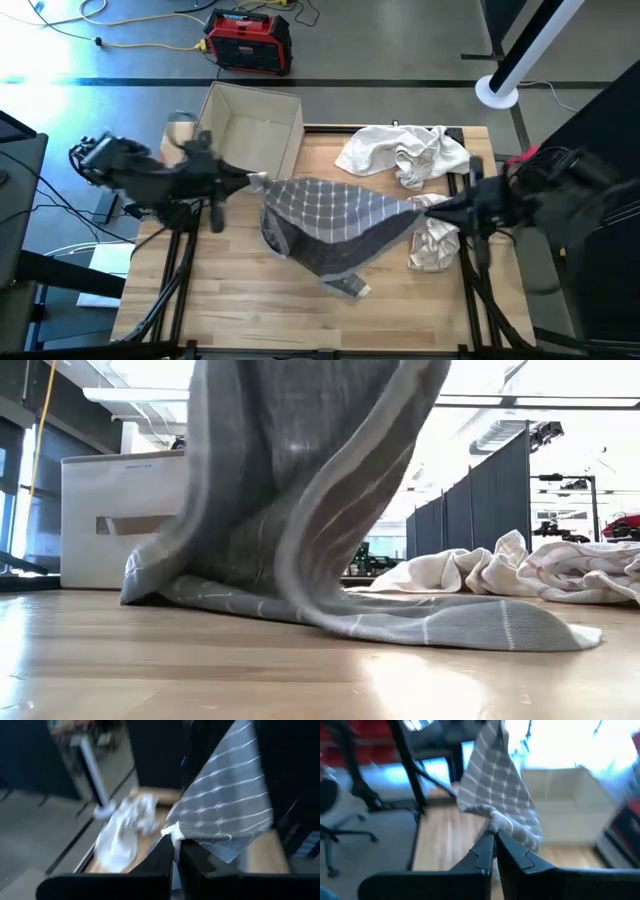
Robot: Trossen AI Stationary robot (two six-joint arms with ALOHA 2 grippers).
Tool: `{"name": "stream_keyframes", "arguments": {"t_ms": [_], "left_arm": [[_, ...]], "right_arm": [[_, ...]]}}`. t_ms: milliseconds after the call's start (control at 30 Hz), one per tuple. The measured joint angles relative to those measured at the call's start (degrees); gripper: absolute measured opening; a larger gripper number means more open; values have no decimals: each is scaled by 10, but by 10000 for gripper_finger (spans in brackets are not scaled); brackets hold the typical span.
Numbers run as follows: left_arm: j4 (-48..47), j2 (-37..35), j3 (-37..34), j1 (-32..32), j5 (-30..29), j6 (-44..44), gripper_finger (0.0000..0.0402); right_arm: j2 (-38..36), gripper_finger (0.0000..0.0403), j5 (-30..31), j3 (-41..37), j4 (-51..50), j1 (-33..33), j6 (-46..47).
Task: Fold towel
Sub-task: Fold the gray towel
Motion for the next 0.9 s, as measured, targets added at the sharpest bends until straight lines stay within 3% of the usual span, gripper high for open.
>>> {"name": "stream_keyframes", "arguments": {"t_ms": [200, 300, 367, 567, 667, 900], "left_arm": [[212, -19, 0, -70, -29, 182, 4], [313, -21, 1, -86, -29, 269, 4], [435, -19, 2, -106, -26, 374, 4], [599, -25, 0, -112, -70, 582, 4], [631, -28, 0, -110, -79, 621, 4], [620, -29, 0, -120, -70, 606, 4]], "right_arm": [[-45, 0, -44, -28, 252, 11, -282], [-51, 0, -65, -26, 329, 11, -353], [-54, 0, -76, -28, 394, 11, -412], [-80, 0, 0, -28, 470, 11, -519], [-95, 0, 14, -27, 487, 10, -537], [-104, 0, -17, -28, 500, 11, -516]]}}
